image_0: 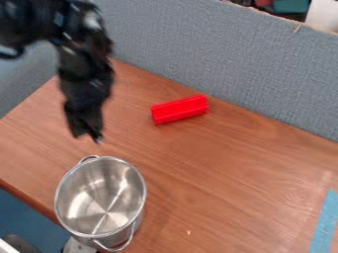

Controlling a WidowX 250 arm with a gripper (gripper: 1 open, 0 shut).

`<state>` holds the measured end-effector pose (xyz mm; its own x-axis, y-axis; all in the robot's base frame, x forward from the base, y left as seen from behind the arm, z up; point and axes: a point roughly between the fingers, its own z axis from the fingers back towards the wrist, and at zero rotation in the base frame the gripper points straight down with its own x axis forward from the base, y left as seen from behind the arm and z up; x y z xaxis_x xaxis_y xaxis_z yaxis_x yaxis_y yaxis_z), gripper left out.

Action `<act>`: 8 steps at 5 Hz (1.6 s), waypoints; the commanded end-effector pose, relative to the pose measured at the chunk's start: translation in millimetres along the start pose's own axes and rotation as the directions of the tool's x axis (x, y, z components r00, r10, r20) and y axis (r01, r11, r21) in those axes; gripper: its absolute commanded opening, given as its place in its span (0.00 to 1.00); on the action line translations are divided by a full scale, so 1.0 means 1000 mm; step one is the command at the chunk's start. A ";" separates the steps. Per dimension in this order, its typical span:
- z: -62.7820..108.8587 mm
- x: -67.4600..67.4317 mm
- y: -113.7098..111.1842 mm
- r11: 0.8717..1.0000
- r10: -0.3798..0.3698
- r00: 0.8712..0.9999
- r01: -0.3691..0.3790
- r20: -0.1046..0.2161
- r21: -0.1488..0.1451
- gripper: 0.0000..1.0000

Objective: Put the red object in the metal pot

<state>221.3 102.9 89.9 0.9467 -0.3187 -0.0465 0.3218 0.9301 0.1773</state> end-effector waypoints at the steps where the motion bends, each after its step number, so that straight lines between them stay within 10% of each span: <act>1: 0.016 0.004 0.001 0.991 0.135 0.991 -0.135 0.005 0.005 0.00; 2: 0.010 0.002 0.019 0.951 0.307 0.951 -0.307 -0.030 -0.034 0.00; 3: -0.020 -0.009 0.009 0.966 0.253 0.967 -0.253 -0.019 -0.055 0.00; 4: -0.013 -0.030 -0.014 0.987 0.160 0.986 -0.159 0.054 -0.022 0.00; 5: -0.053 -0.046 -0.013 0.990 0.141 0.989 -0.139 0.045 -0.038 0.00; 7: -0.033 0.010 -0.063 0.989 -0.142 0.979 0.145 0.149 -0.005 0.00; 8: -0.036 0.000 -0.028 0.996 -0.083 0.988 0.086 0.133 -0.012 0.00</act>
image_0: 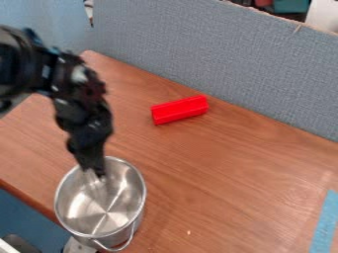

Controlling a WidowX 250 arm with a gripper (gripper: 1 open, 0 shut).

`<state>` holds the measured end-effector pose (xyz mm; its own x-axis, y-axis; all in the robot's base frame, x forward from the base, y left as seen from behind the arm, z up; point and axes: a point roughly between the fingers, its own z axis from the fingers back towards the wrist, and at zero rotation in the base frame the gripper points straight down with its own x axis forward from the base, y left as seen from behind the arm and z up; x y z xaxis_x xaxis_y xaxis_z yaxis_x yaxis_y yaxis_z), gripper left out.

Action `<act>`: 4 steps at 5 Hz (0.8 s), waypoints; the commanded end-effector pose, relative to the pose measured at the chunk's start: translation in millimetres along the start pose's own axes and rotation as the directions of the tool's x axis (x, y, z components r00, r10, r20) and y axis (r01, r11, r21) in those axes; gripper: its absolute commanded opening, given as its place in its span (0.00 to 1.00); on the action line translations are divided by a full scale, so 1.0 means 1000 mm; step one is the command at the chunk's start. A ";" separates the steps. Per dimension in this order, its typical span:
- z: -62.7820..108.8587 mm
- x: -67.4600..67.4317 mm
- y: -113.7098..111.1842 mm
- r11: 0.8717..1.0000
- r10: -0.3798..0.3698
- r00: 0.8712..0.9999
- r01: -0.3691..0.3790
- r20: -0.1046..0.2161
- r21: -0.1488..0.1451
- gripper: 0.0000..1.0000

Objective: Put the red object in the metal pot

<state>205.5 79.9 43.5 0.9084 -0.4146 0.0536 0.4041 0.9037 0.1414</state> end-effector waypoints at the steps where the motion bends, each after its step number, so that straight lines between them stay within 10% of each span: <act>1: 0.004 -0.009 0.042 0.999 0.053 0.999 -0.053 0.003 0.009 0.00; 3: 0.033 0.001 -0.005 0.995 0.101 0.994 -0.101 -0.036 -0.007 0.00; 4: 0.050 0.005 -0.024 0.991 0.128 0.990 -0.130 -0.054 -0.019 1.00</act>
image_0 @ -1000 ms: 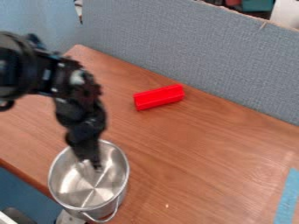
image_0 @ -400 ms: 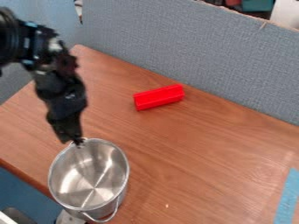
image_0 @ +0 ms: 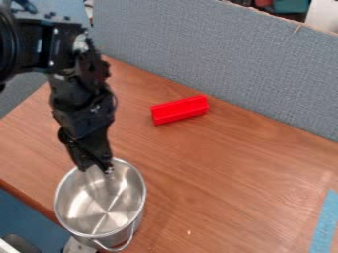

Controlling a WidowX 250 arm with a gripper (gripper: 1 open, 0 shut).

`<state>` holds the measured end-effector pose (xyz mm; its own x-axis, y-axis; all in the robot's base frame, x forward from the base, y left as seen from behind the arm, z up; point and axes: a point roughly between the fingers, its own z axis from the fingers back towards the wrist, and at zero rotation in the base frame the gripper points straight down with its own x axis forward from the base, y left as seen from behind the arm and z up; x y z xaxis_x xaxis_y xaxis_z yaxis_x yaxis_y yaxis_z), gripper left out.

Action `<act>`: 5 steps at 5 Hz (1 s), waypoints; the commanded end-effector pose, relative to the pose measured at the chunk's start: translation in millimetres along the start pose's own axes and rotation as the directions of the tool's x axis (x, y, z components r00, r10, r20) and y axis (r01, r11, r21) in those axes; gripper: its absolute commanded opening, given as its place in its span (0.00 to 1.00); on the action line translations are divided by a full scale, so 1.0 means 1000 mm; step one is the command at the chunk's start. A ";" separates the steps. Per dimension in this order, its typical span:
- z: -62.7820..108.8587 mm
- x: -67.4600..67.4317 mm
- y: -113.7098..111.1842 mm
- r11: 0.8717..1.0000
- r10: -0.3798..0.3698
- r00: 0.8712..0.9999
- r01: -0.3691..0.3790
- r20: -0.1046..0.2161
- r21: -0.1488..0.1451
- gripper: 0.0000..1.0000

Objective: Put the red object in the metal pot

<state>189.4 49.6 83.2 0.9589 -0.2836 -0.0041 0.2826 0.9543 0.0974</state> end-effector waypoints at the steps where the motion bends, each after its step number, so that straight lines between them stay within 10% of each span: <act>1: 0.021 0.028 0.022 0.998 0.064 0.998 -0.064 0.008 0.018 1.00; 3: 0.057 0.098 0.064 0.998 -0.040 0.995 0.034 0.091 0.057 1.00; 4: 0.036 0.087 0.079 0.995 -0.098 0.990 0.095 0.097 0.036 1.00; 5: 0.058 0.104 0.057 0.997 -0.082 0.990 0.081 0.114 0.012 1.00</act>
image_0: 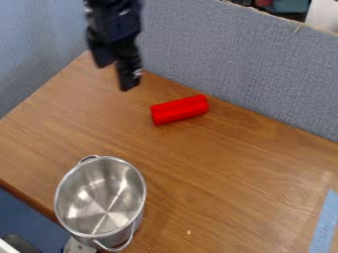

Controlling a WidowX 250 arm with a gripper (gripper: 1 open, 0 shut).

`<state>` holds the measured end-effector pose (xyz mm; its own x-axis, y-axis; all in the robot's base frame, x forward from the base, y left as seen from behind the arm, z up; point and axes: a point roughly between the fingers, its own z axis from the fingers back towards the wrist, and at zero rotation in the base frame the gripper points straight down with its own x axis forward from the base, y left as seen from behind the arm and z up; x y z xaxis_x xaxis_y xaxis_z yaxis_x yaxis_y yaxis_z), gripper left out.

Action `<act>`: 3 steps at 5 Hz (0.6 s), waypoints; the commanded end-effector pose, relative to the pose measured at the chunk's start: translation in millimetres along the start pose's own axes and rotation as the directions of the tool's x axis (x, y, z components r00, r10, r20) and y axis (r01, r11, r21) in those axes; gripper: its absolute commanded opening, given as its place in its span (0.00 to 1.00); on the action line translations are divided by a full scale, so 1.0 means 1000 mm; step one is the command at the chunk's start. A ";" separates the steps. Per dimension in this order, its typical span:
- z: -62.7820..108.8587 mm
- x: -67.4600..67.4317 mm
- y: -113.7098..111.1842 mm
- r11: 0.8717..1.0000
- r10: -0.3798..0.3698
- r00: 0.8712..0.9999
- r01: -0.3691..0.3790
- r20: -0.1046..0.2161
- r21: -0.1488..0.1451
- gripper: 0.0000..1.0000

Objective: Put the red object in the metal pot

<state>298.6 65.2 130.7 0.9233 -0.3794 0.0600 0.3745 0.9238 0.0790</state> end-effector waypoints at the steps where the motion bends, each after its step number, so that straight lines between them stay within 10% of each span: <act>1: 0.022 0.022 -0.013 1.000 0.009 0.999 -0.010 0.054 0.015 1.00; 3: 0.023 0.063 -0.100 0.990 -0.138 0.987 0.141 0.084 -0.027 1.00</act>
<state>309.8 -53.8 136.4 0.8513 -0.5169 0.0903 0.5157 0.8559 0.0382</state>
